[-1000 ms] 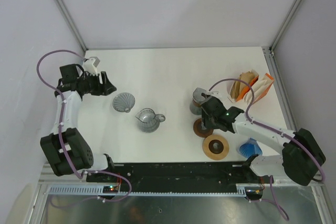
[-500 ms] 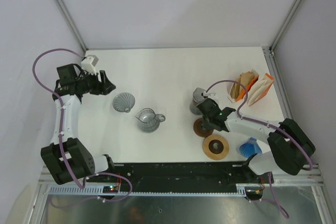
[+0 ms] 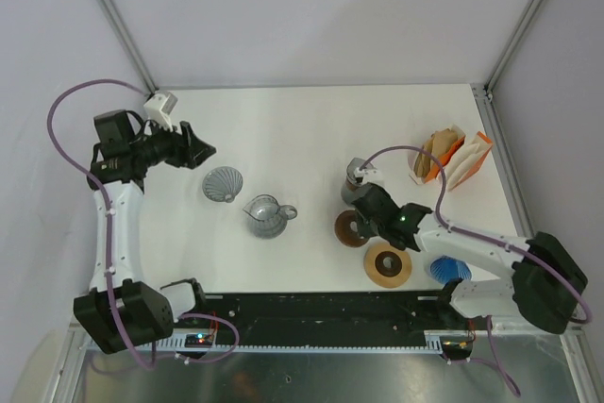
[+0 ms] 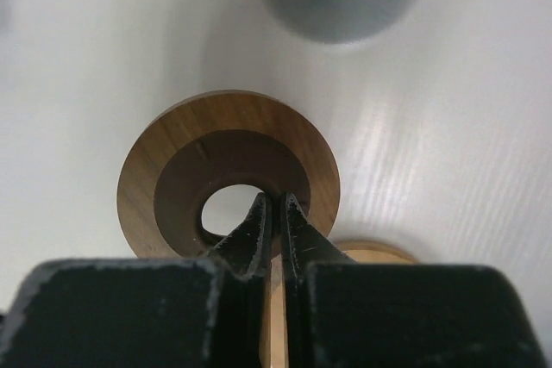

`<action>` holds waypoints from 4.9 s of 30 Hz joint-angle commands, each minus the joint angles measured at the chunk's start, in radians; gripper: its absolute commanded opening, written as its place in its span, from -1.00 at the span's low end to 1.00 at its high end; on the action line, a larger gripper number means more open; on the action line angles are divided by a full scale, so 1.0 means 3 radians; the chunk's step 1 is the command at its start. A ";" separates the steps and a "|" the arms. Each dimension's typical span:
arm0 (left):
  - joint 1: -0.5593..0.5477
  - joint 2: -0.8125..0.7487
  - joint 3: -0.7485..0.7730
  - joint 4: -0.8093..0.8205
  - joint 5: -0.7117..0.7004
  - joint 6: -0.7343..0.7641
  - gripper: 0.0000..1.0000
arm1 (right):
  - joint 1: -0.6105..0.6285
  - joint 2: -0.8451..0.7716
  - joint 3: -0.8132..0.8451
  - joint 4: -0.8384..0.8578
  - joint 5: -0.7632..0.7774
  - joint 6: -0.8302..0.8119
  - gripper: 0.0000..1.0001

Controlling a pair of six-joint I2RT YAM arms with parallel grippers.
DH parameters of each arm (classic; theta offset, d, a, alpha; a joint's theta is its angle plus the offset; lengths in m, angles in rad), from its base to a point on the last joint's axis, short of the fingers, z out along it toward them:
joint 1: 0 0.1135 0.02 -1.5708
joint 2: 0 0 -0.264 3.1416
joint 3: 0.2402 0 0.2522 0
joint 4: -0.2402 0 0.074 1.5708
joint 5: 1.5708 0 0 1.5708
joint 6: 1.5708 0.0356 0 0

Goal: Place the coffee filter in the dripper

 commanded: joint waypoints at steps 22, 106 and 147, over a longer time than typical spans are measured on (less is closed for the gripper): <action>-0.2238 0.0195 0.0623 -0.0525 0.0036 -0.0337 0.69 | 0.0919 -0.0326 0.0898 0.1927 0.0498 -0.1300 -1.00; -0.2985 -0.1231 -0.1484 0.2027 -0.4011 0.4156 0.82 | -0.0491 0.0251 0.1798 0.0831 -0.1728 -0.0190 -1.00; -0.0196 -0.0202 -0.0194 -0.0464 -0.0496 0.0033 0.58 | 0.0061 0.1846 0.2145 0.1460 -0.2380 0.0244 -1.00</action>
